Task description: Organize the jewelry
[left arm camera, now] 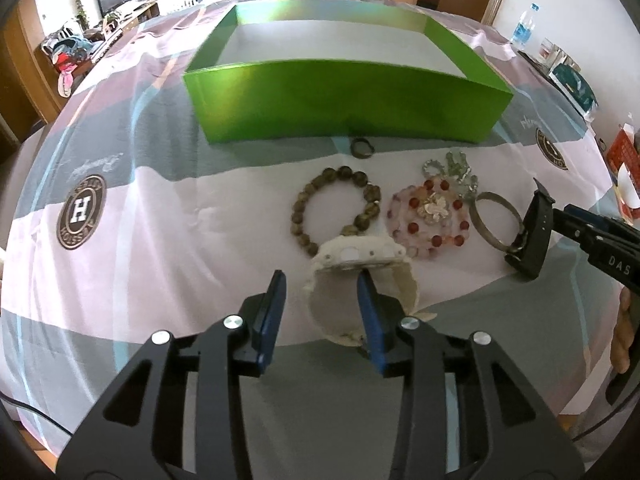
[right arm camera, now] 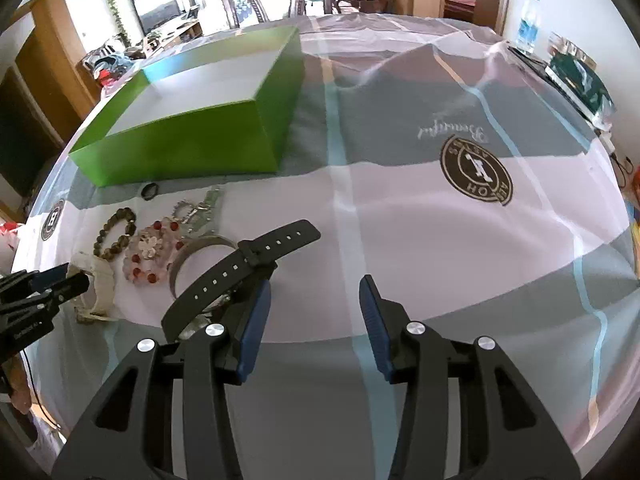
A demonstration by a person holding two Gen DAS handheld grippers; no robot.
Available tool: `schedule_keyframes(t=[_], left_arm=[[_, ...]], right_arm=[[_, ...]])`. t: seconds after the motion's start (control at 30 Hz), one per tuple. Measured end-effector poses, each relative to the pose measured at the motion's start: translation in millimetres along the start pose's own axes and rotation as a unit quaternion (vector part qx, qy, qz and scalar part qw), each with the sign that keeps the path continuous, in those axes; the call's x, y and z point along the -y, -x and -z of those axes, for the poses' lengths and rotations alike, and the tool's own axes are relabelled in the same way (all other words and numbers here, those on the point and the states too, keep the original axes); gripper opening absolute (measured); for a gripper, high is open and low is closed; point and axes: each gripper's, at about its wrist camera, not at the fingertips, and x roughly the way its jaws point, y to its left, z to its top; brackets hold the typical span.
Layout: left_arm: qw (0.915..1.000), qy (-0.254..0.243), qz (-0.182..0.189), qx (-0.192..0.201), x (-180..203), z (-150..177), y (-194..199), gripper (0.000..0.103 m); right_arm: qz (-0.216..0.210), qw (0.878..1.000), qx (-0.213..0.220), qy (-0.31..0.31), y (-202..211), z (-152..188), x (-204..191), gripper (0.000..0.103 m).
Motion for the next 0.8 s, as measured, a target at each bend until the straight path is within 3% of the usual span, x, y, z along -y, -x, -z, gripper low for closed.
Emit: schedule_keyframes(t=[0.13, 0.23, 0.27, 0.4, 0.57, 0.8], left_arm=[[1.0000, -0.002, -0.001, -0.009, 4.1, 0.4, -8.5, 0.036], [0.9999, -0.002, -0.010, -0.012, 5.3, 1.1, -12.8, 0.017], [0.9999, -0.001, -0.008, -0.014, 5.1, 1.6, -13.5, 0.016], [0.9999, 0.001, -0.006, -0.014, 6.4, 0.6, -14.6, 0.018], [0.9999, -0.002, -0.005, -0.012, 8.8, 0.5, -15.1, 0.029], [1.0000, -0.002, -0.002, -0.007, 8.4, -1.3, -16.9, 0.028]], right_arm=[[-0.027, 1.000, -0.007, 0.012, 0.6, 4.7, -8.5, 0.046], [-0.050, 0.998, -0.003, 0.027, 9.6, 8.3, -17.7, 0.046], [-0.056, 0.998, -0.002, 0.033, 12.0, 9.5, -20.8, 0.047], [-0.063, 0.996, -0.004, 0.059, 10.2, 12.8, -38.5, 0.053], [-0.070, 0.994, -0.010, 0.081, 0.7, 11.4, -61.3, 0.054], [-0.047, 0.993, -0.010, 0.110, -8.5, 13.3, -79.4, 0.054]])
